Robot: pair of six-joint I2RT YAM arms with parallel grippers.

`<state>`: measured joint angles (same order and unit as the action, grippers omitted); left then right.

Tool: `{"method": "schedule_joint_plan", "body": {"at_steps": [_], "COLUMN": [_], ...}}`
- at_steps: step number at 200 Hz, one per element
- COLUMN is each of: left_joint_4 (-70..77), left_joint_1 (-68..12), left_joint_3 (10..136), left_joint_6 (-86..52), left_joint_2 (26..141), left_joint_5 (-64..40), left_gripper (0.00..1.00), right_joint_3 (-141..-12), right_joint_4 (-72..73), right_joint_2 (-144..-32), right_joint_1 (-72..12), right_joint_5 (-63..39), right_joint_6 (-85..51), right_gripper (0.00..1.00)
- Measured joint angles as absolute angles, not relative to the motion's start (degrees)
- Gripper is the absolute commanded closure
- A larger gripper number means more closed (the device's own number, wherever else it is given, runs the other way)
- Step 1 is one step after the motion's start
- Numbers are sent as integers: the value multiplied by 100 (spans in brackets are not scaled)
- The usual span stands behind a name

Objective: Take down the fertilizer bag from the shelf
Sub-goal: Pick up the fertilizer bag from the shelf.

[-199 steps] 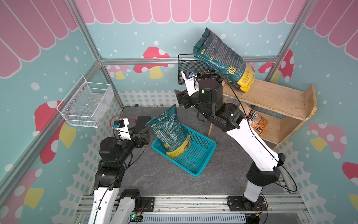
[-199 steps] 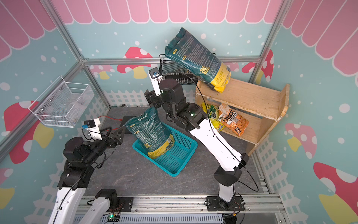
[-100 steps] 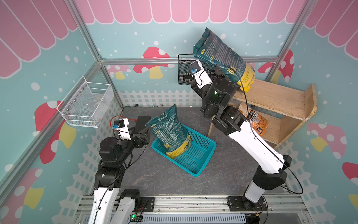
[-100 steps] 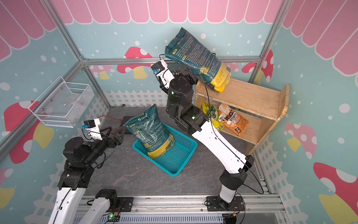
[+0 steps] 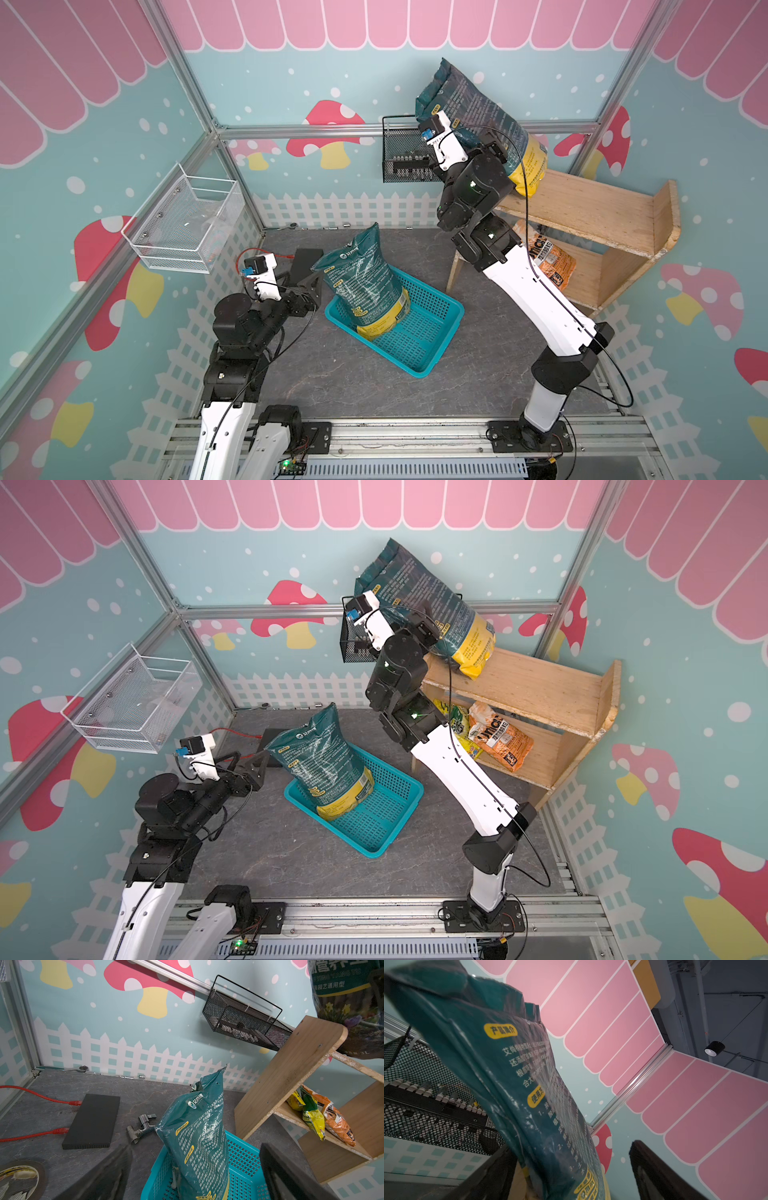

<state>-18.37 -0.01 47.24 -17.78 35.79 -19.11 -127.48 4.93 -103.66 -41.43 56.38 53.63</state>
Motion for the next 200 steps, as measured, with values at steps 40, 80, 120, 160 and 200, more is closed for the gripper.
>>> {"method": "schedule_joint_plan", "body": {"at_steps": [40, 80, 120, 160, 200], "left_joint_4": [-1837, -1837, -1837, -1837, -1837], "left_joint_1": [-1, -1, -1, -1, -1], "left_joint_3": [4724, 4724, 4724, 4724, 4724], "left_joint_6": [-1778, -1778, -1778, -1778, -1778], "left_joint_2": [3577, 3577, 3577, 3577, 3566], "left_joint_5": [-1911, -1911, -1911, -1911, -1911], "left_gripper": [1, 1, 1, 1, 1], "right_joint_3": [-12888, -13262, -13447, -13524, -13522], "right_joint_4": [266, -67, -224, -349, -611], "right_joint_2": [-10606, -10853, -10956, -10927, -10628], "right_joint_1": [-3966, -3962, -3927, -3927, -3951], "right_joint_5": [5461, 5304, 5334, 5374, 5413], "right_joint_6": [5157, 4816, 4569, 4265, 3881], "right_gripper": [37, 92, 100, 100, 100]}}
